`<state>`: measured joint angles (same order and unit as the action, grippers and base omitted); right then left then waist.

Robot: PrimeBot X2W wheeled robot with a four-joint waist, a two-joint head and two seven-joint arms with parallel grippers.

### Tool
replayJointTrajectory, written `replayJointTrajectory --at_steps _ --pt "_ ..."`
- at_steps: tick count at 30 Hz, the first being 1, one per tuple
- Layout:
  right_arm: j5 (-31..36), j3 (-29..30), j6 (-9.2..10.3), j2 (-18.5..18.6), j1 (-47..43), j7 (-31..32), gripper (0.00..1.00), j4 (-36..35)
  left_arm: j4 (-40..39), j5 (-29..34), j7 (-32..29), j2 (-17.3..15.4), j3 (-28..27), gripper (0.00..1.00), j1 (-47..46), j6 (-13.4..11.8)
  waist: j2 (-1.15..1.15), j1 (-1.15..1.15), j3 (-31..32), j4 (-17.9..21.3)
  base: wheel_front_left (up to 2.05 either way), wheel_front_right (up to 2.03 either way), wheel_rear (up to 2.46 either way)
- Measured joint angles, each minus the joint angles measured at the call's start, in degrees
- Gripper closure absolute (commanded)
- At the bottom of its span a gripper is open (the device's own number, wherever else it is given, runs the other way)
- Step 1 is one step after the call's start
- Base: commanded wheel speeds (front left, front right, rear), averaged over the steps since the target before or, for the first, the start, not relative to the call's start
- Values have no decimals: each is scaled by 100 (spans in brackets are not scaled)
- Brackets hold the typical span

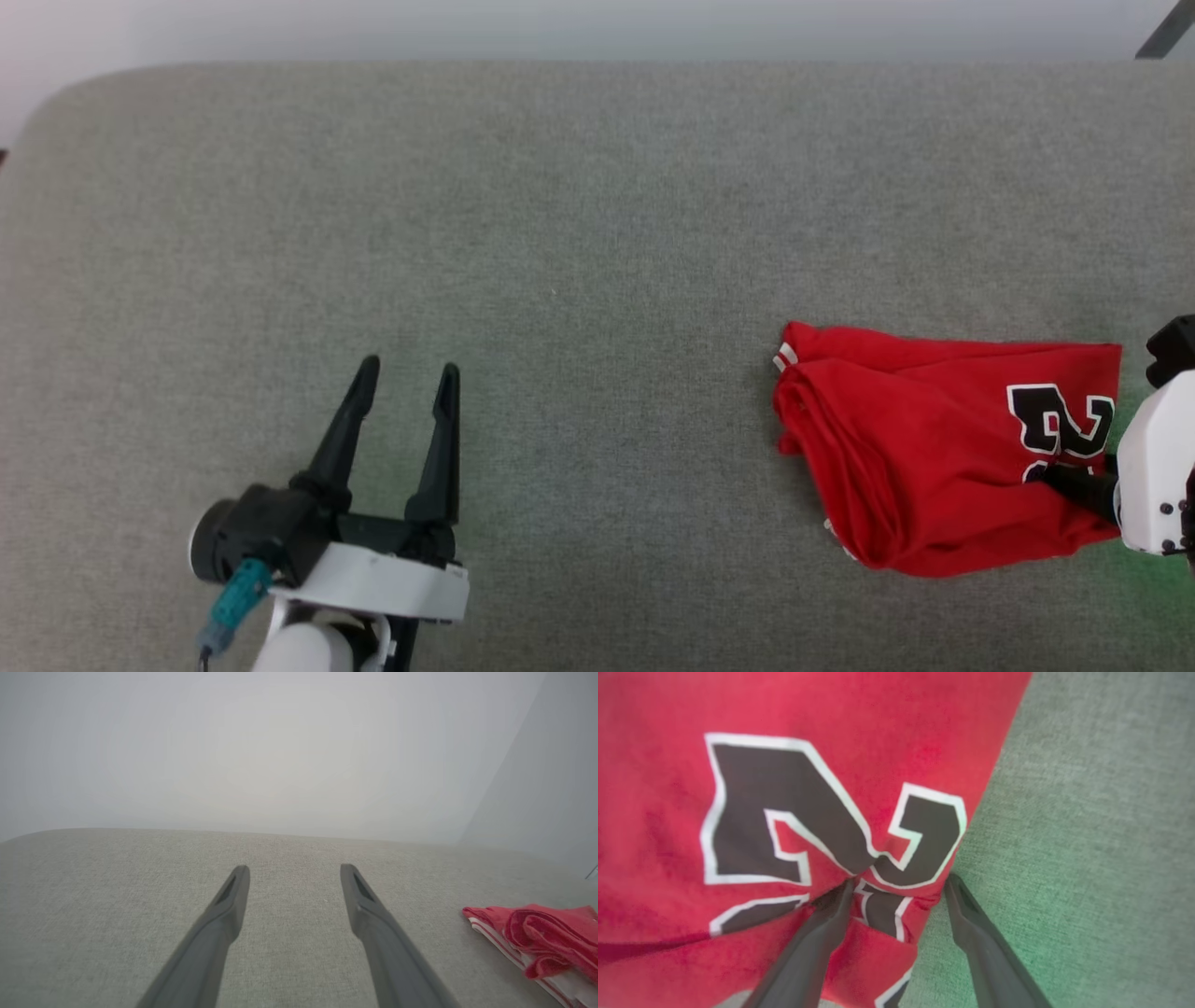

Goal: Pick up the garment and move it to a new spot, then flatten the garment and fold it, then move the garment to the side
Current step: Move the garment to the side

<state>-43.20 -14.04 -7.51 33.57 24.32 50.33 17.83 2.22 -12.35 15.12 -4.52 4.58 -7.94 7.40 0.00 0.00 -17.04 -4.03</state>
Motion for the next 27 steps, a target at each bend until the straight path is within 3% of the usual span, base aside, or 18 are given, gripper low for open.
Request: replayJointTrajectory --at_steps 1,2,3,11,17,27 --pt "-1 -11 1 -10 24 -56 29 4 14 8 0 -22 4 0 -49 0 0 0 -47 -3 0 0 0" --pt "-1 -12 0 -16 39 -149 69 10 27 12 0 -45 4 0 -97 0 0 0 -91 1 0 0 0" --pt "-2 12 0 -32 55 -279 100 32 45 23 0 -68 -9 0 -134 0 0 0 -126 13 0 0 0" --pt "-204 307 -48 -287 119 -1413 100 178 99 16 0 -249 -89 0 -314 0 0 0 -230 414 0 0 0" --pt "-259 926 0 7 60 -2119 100 344 62 89 -1 -519 63 0 -602 0 0 0 -304 912 0 0 0" --pt "67 1677 -1 159 490 -2955 100 1018 156 191 0 -1169 791 0 -1662 0 0 0 -669 1756 0 0 0"
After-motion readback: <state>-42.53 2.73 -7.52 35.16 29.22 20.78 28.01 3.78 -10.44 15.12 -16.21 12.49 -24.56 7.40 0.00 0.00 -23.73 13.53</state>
